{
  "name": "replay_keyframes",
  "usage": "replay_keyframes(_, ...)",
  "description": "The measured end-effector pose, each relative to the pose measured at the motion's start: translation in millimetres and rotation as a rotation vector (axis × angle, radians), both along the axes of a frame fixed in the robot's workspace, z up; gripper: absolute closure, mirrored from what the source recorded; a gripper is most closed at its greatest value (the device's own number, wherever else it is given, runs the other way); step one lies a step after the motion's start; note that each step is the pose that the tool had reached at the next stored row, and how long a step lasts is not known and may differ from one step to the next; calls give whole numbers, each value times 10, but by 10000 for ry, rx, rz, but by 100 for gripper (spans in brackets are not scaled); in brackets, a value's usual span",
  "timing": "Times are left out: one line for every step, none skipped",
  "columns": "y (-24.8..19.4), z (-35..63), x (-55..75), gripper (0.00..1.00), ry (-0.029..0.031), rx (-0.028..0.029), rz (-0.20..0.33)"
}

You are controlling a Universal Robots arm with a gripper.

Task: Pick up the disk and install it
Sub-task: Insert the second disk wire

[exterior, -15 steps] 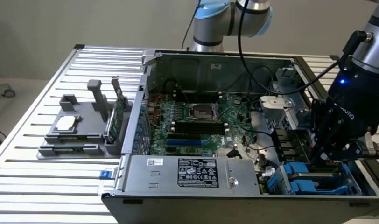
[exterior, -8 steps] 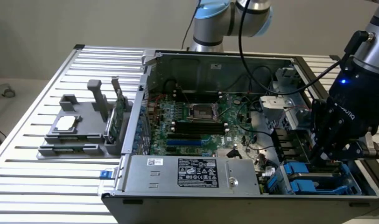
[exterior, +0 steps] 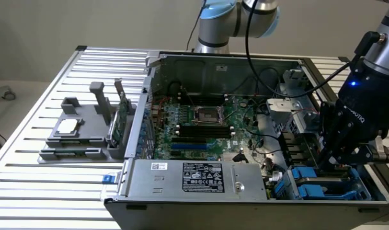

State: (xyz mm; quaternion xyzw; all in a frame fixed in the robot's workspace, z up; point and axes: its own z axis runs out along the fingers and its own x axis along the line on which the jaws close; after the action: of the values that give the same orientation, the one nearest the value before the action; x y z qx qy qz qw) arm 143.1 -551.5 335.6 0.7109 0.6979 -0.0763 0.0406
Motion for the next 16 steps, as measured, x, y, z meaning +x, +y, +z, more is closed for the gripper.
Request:
replay_keyframes(0, 0, 2, 83, 15, 3, 0)
replay_keyframes(0, 0, 3, 83, 30, 5, -1)
replay_keyframes(0, 0, 3, 83, 43, 6, -1)
replay_keyframes(0, -5, 4, 83, 58, 17, -1)
replay_keyframes(0, -3, 4, 83, 69, 14, -1)
replay_keyframes(-1, -1, 5, 83, 74, 11, -1)
replay_keyframes(0, 2, 5, 83, 79, 9, -1)
replay_keyframes(0, 4, 6, 83, 83, 8, -1)
replay_keyframes(0, 4, 6, 83, 85, 9, -1)
replay_keyframes(0, 5, 6, 83, 88, 7, -1)
replay_keyframes(0, 5, 7, 83, 89, 8, -1)
replay_keyframes(0, 5, 8, 83, 89, 7, -1)
replay_keyframes(0, 5, 9, 83, 89, 8, -1)
replay_keyframes(0, 6, 11, 83, 89, 6, 0)
replay_keyframes(0, 5, 12, 83, 89, 8, -1)
replay_keyframes(-1, 5, 14, 83, 90, 8, -1)
